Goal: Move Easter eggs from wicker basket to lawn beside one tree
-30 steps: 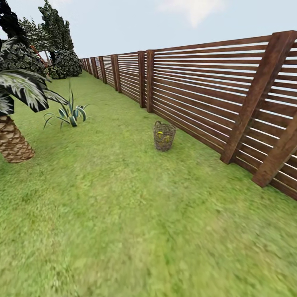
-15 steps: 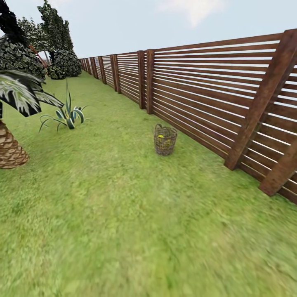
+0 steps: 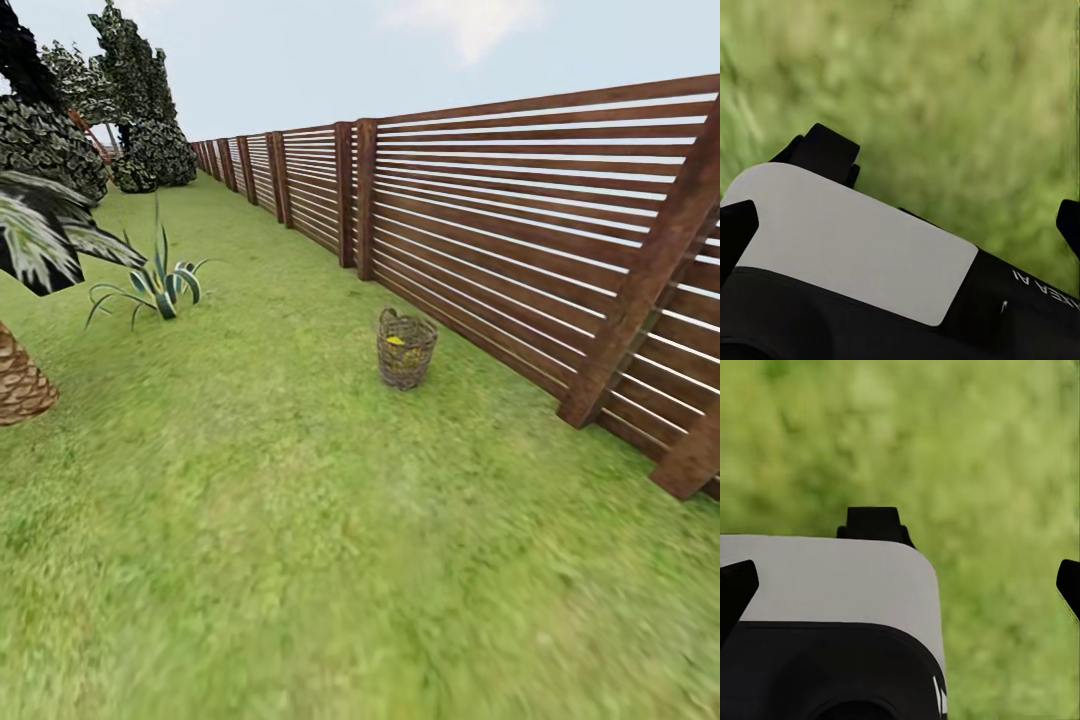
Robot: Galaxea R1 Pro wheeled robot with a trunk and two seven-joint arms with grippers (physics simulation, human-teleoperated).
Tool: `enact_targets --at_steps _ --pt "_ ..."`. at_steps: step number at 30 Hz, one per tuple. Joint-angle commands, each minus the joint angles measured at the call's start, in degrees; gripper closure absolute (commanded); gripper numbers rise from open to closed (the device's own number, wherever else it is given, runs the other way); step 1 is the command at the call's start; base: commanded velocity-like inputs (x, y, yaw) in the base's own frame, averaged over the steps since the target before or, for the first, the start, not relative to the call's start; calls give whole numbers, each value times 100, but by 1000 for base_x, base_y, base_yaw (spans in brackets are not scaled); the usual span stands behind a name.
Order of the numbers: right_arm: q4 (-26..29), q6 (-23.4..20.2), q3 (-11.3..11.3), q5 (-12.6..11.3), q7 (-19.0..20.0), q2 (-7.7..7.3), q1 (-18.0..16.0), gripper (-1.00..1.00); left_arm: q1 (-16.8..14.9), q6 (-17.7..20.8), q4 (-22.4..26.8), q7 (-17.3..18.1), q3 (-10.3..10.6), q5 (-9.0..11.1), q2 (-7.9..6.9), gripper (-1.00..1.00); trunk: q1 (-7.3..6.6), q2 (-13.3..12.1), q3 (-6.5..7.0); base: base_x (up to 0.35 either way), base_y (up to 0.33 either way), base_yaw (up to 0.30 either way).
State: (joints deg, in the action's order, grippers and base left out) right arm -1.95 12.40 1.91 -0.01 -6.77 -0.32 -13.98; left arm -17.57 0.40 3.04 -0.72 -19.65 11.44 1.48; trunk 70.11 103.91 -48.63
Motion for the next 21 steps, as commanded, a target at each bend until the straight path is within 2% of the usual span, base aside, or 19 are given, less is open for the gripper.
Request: enact_targets --at_steps 1,8,17,21 --pt "-21 34 20 1 -17 -1 -8 -100 -1 6 4 -6 10 60 2 -100 3 2 -4 337 77 0" --pt "-19 34 20 1 -17 -2 -10 -100 -1 4 4 -7 8 60 2 -100 3 2 -4 337 103 -91" --pt "-18 34 20 1 -12 -3 -8 -100 -1 4 4 -7 9 60 2 -100 3 2 -4 335 121 -266" --pt "-20 34 20 1 -11 -10 -10 -100 -1 -3 4 -8 6 60 2 -100 3 2 -4 143 28 -279"
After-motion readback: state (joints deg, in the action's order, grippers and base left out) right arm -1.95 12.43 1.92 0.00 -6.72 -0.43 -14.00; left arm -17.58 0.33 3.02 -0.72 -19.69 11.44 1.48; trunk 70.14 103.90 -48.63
